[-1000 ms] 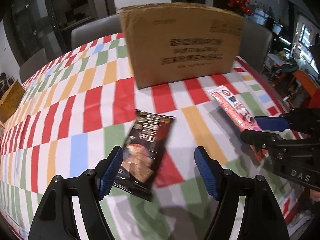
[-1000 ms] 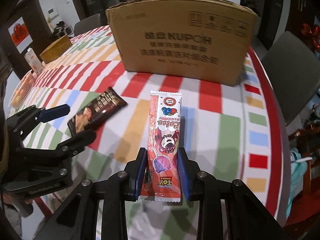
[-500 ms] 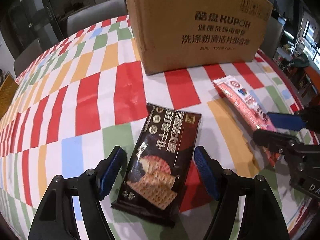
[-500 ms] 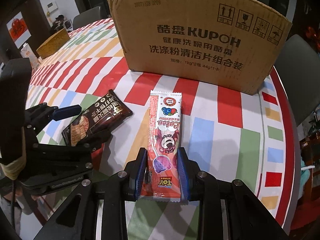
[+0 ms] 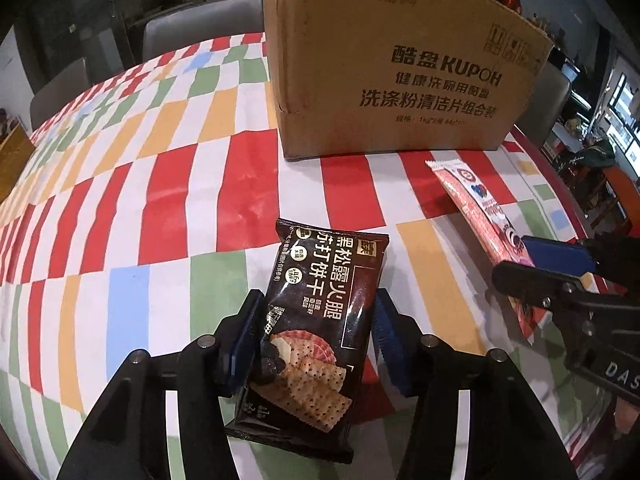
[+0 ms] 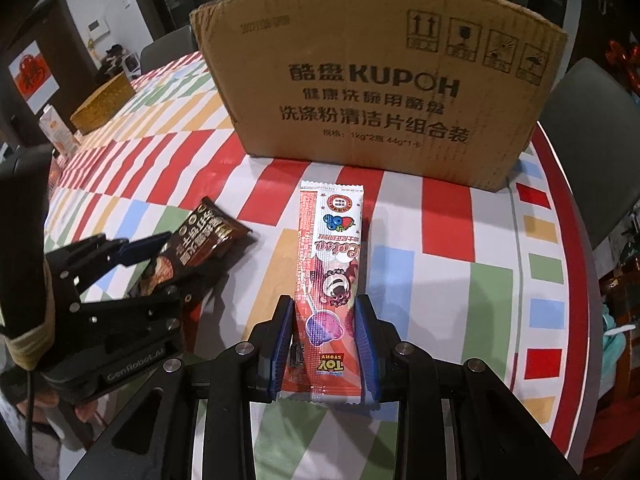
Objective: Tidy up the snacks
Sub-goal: 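Grasp the pink lollipop pack with the right tool while the left tool grasps the dark cracker packet, then carry both packs into the box and open both tools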
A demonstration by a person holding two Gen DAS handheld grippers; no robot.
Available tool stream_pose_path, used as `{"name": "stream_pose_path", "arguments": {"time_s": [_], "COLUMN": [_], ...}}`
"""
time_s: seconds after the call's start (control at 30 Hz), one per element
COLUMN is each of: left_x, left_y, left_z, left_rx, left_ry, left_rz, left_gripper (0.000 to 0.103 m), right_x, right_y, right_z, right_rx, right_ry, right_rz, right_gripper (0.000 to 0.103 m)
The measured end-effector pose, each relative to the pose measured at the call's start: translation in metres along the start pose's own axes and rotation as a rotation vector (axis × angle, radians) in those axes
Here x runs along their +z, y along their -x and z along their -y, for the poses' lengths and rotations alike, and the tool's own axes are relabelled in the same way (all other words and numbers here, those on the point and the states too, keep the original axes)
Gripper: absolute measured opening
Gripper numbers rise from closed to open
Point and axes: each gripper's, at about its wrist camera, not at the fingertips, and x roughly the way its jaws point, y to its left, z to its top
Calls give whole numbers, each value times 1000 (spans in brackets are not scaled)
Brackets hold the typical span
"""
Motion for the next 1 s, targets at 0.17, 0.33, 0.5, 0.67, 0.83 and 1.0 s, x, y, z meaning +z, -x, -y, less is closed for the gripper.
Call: {"name": "stream_pose_path", "arguments": {"time_s": [0.17,0.33,0.5,0.67,0.83,1.0], "left_x": [0,7,20,35,50,68], "left_y": [19,44,65,81,95,106], "left_z": [4,9,14,18,23,29], "left_rx": [-2,-7,-10,-24,-32,-38], "left_ry": [25,37,38,42,42,34], "left_rz": [38,95,151,193,233,272], "left_gripper": [53,52,51,51,51,51], "right_x": [2,5,11,19,34,49], "right_y": [14,32,53,70,88,106], "right_z": [7,14,20,25,29,35], "right_rx": [3,6,9,13,9,3], "right_ry": [-6,-17,-30,-40,-51,-58], "right_rz": [37,85,139,183,244,295], "right_gripper": [32,32,32,32,32,32]}}
